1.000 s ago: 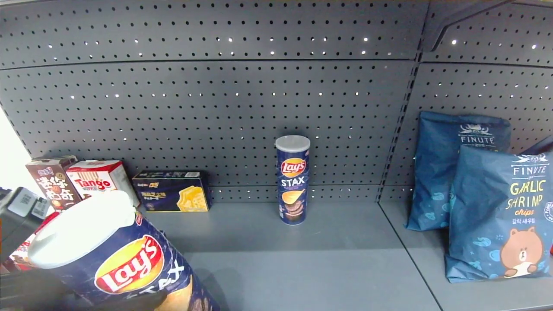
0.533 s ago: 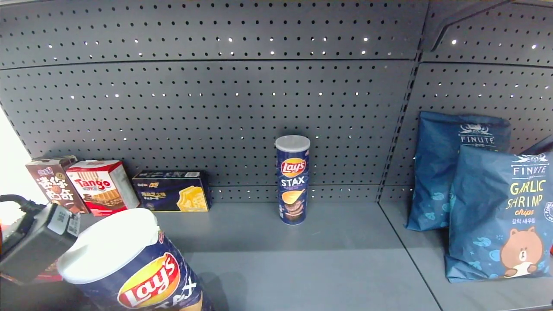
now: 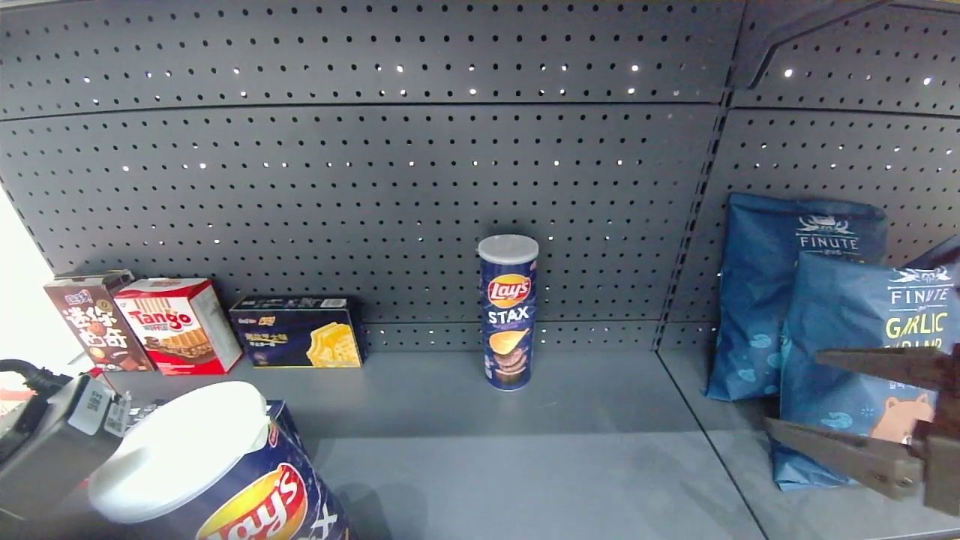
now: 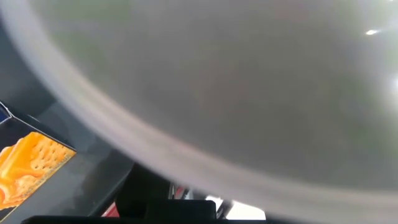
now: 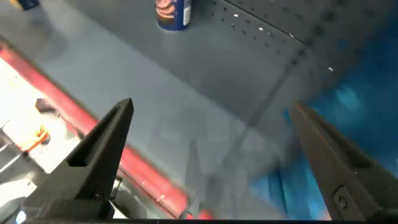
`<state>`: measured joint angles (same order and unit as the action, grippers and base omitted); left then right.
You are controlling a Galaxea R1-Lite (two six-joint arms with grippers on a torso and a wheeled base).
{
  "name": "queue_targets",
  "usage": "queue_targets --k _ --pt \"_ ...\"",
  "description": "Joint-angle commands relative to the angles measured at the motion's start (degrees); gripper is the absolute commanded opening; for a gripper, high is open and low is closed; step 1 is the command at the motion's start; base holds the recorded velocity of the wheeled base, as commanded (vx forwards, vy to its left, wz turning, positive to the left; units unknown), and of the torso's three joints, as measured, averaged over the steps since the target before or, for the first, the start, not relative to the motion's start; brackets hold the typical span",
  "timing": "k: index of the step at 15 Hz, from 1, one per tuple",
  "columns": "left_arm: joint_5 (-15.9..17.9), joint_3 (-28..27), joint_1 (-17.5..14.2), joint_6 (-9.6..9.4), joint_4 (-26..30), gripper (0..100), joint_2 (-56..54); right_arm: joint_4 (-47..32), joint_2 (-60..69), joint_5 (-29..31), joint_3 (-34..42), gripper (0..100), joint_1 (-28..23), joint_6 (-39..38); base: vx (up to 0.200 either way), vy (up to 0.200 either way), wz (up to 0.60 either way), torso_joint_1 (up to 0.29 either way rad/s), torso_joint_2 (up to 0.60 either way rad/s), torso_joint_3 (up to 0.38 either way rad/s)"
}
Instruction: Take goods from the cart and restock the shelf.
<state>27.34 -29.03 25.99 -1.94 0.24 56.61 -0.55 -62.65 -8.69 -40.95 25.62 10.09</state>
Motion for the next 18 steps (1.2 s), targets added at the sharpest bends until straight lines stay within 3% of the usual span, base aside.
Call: queue_targets --k 1,3,6,7,10,13,18 --pt "-0.01 -0.24 0.11 0.0 -0.07 0 -0.1 5.03 -14.87 2.72 -6.42 100 5.14 -0.51 0.0 0.0 0.0 0.0 0.0 0.0" --pt "0.08 -0.24 0.29 0.0 -0.07 0 -0.1 12.41 -21.9 2.36 -7.57 100 6.02 -0.34 0.0 0.0 0.0 0.0 0.0 0.0" --pt "-0.01 -0.51 1.26 0.0 -0.07 0 -0.01 13.73 -25.33 0.34 -7.83 100 5.75 -0.6 0.0 0.0 0.0 0.0 0.0 0.0" --pt "-0.1 -0.59 1.26 0.0 -0.07 0 -0.01 17.42 -29.2 -4.4 -7.83 100 5.05 -0.6 0.0 0.0 0.0 0.0 0.0 0.0" --pt "-0.19 -0.94 1.26 0.0 -0.07 0 -0.01 20.76 -34.21 -5.55 -9.33 100 4.61 -1.13 0.0 0.0 0.0 0.0 0.0 0.0" --pt "-0.19 -1.03 1.17 0.0 -0.07 0 -0.01 25.42 -37.11 -11.26 -10.12 100 3.03 -1.3 0.0 0.0 0.0 0.0 0.0 0.0" --pt "-0.27 -1.03 0.99 0.0 -0.07 0 -0.01 31.05 -44.05 -16.44 -15.65 100 2.68 -3.94 0.0 0.0 0.0 0.0 0.0 0.0"
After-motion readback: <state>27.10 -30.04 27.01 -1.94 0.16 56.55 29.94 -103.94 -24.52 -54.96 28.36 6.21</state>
